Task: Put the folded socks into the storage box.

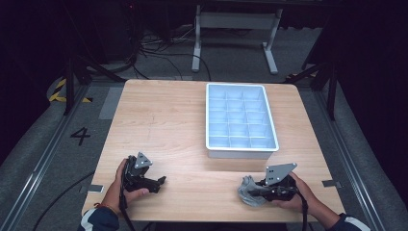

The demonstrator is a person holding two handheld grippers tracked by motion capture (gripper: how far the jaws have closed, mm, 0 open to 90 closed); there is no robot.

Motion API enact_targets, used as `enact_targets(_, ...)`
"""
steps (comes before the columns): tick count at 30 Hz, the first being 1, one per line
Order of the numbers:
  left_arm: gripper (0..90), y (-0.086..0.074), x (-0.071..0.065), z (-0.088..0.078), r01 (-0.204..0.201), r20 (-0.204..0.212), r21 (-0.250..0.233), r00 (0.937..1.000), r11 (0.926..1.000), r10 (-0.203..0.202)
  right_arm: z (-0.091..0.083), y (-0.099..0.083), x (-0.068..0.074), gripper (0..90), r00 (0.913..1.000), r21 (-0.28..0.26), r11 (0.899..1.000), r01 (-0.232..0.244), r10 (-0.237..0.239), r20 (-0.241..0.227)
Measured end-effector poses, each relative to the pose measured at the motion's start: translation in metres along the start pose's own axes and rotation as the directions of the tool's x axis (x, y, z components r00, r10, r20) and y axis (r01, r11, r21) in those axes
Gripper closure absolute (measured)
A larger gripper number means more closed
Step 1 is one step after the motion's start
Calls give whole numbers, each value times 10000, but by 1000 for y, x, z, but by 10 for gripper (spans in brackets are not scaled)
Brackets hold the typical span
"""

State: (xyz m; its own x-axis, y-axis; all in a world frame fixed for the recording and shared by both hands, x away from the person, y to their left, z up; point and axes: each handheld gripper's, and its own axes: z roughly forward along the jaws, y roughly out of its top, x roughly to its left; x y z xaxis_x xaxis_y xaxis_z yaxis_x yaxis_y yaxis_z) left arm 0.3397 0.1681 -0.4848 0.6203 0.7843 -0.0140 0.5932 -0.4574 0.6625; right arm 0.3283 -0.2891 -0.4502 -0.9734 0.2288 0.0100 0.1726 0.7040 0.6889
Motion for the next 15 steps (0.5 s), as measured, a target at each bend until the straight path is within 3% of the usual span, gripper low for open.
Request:
enact_targets(5,4,0,0,0,3,1,1,10000,10000,-3,-10,-3,-4,748,9993,-269,9995,-151,160,327)
enact_targets(15,4,0,0,0,1,1,2,10000,10000,-1,-25,-4,-8,748,9985,-731,9971,-228,263,472)
